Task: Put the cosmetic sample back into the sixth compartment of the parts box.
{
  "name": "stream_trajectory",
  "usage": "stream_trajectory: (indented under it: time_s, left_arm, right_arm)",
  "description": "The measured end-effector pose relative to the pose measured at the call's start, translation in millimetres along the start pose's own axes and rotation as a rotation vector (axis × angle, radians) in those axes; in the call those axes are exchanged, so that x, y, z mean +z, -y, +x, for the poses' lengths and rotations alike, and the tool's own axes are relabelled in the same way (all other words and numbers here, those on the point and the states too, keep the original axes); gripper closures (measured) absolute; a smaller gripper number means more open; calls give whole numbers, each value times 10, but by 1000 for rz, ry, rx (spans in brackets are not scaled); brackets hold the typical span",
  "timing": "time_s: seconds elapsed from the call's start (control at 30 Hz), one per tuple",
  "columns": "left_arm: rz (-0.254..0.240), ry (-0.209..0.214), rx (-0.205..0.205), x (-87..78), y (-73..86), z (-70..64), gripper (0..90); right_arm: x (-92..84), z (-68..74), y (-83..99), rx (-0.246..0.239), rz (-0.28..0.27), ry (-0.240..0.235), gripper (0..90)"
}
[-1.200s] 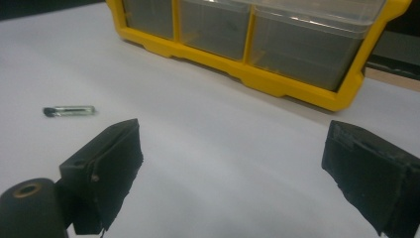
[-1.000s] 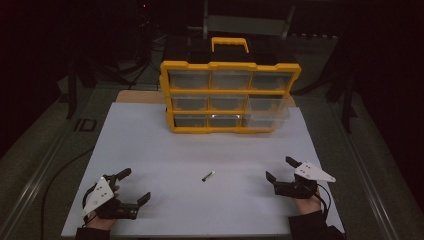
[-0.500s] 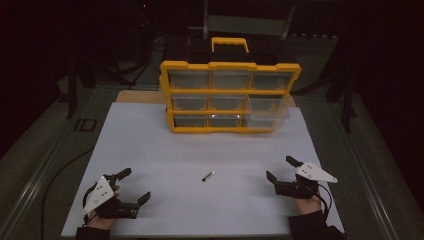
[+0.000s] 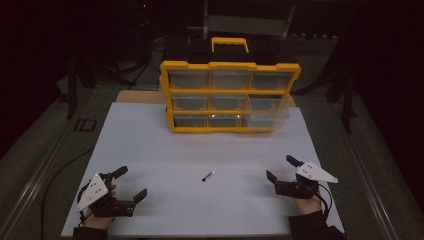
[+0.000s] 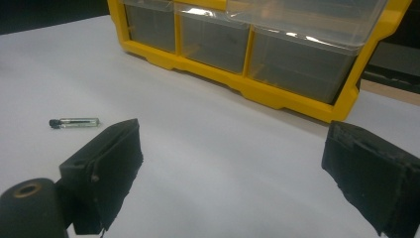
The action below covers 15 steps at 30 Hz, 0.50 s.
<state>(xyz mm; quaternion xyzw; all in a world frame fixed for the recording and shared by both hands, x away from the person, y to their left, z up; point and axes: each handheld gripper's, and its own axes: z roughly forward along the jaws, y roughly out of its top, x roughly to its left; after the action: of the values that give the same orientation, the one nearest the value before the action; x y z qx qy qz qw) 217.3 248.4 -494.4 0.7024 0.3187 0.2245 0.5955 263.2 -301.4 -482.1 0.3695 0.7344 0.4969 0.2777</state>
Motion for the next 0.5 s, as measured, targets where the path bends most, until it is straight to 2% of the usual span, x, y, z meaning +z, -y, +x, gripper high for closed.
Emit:
stream_trajectory:
  time_s: [0.2,0.5]
  left_arm:
    - [16,18,-4,11,-206,-20,0]
    - [31,26,39,65,-567,-21,0]
  right_arm:
    - [-12,11,-21,7,-13,-3,87]
    - [-17,16,-41,2,-22,-5,87]
